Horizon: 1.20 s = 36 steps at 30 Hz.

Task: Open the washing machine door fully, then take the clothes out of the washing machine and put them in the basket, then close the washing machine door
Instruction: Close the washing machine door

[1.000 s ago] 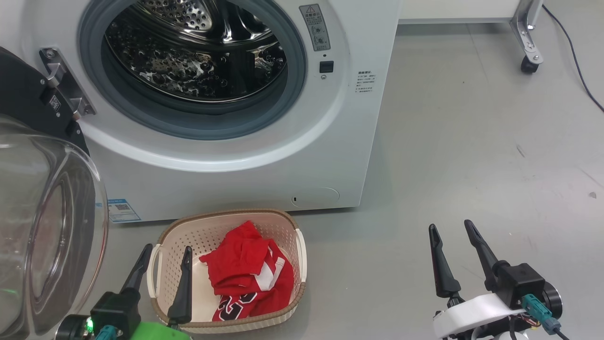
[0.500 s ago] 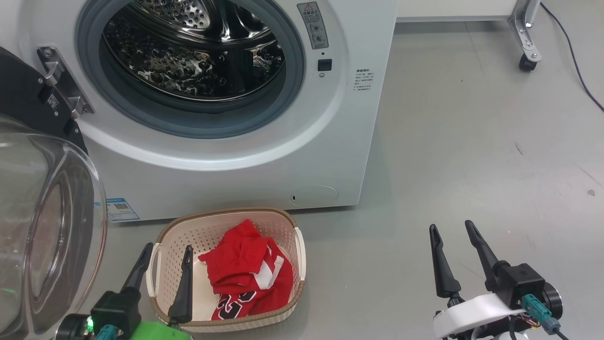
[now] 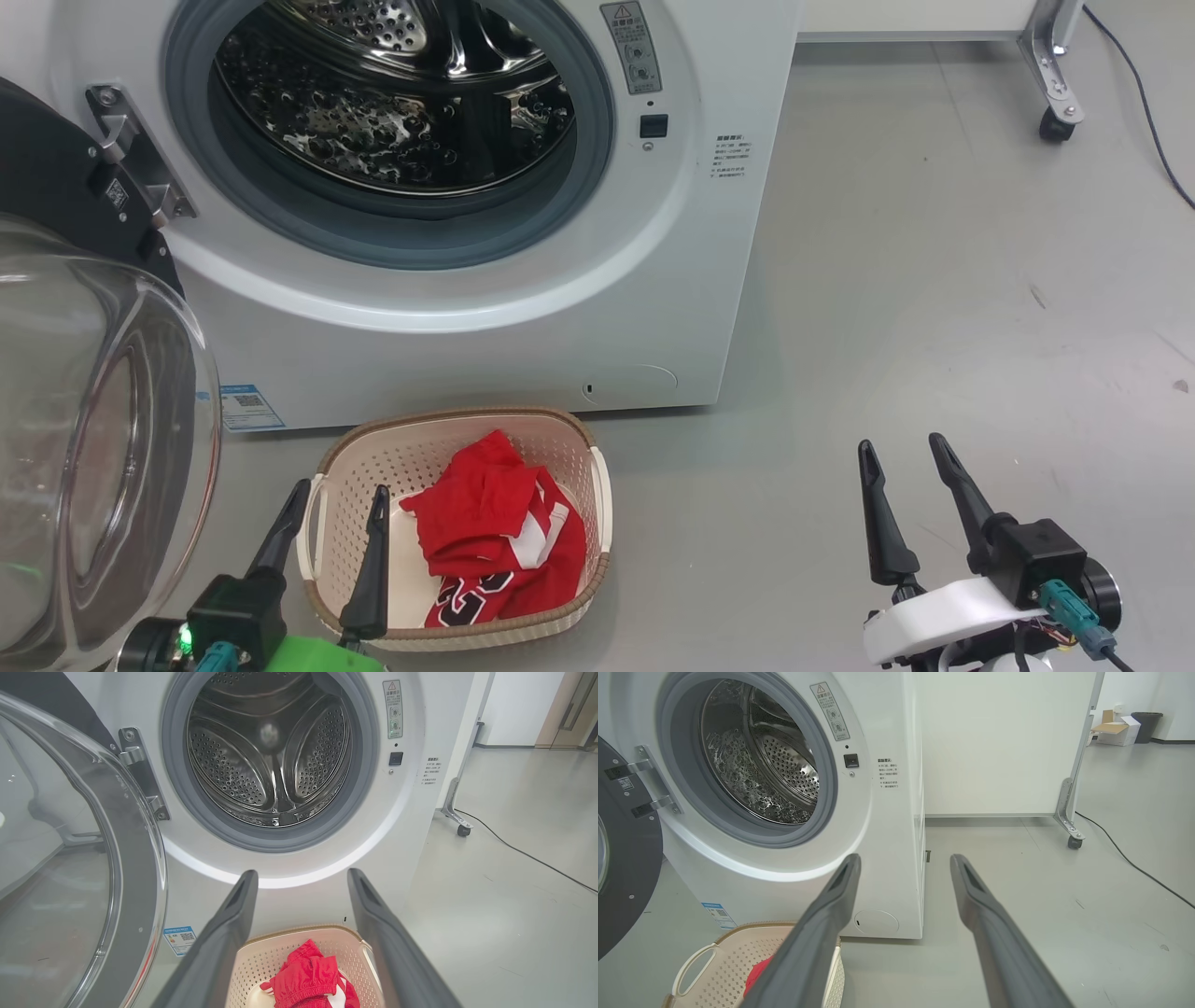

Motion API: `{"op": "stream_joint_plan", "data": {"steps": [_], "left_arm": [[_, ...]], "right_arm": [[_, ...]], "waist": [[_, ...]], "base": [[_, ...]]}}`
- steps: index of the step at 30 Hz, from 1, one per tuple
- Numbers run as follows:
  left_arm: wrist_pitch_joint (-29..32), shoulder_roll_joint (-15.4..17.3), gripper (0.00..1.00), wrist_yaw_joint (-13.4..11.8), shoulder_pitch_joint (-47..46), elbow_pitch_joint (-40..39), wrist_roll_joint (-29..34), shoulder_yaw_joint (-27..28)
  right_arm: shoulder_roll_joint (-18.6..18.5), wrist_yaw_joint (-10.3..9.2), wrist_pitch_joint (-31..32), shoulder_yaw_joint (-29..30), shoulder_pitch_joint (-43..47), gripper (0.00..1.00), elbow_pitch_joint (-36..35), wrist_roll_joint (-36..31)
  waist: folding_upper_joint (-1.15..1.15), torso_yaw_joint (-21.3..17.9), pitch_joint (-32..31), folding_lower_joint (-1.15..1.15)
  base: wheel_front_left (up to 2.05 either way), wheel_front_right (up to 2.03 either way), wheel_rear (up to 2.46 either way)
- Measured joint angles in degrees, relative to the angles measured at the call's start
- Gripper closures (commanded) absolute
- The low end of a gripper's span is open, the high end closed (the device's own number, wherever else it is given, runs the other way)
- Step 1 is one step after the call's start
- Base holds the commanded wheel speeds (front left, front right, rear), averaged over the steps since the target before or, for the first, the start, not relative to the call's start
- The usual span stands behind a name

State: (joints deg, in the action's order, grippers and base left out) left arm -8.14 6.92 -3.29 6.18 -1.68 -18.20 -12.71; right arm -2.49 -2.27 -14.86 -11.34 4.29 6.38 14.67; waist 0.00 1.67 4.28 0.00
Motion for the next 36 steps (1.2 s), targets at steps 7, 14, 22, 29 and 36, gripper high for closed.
{"op": "stream_joint_plan", "data": {"steps": [7, 14, 22, 29, 36], "left_arm": [[0.01, -0.05, 0.0, 0.0, -0.02, 0.08, 0.14, -0.56], [0.0, -0.18, 0.0, -0.11, -0.07, 0.22, 0.27, -0.75], [-0.01, -0.65, 0.0, -0.77, -0.09, 0.4, 0.67, -0.75], [-0.01, -0.92, 0.0, -1.04, -0.08, 0.88, 0.68, -0.75], [-0.01, -1.01, 0.0, -1.49, -0.08, 1.2, 0.73, -0.76]], "right_arm": [[0.0, -0.24, 0.0, 0.81, 0.0, 0.0, -0.02, -0.16], [0.01, -0.21, 0.0, 1.38, 0.0, 0.0, -0.07, -0.44], [0.01, 0.46, 0.0, 1.58, 0.0, 0.0, -0.16, -0.8], [0.0, 1.2, 0.0, 1.46, 0.0, 0.0, -0.13, -1.07], [0.01, 1.71, 0.0, 0.91, 0.01, 0.0, 0.13, -1.13]], "waist": [[0.0, 1.61, -0.23, 0.0], [0.0, 4.01, -0.7, 0.0], [0.0, 8.3, -1.07, 0.0], [0.0, 13.07, -1.65, 0.0], [0.0, 18.25, -2.29, 0.0]], "base": [[0.0, 0.0, 0.0], [0.0, 0.0, 0.0], [0.0, 0.0, 0.0], [0.0, 0.0, 0.0], [0.0, 0.0, 0.0]]}}
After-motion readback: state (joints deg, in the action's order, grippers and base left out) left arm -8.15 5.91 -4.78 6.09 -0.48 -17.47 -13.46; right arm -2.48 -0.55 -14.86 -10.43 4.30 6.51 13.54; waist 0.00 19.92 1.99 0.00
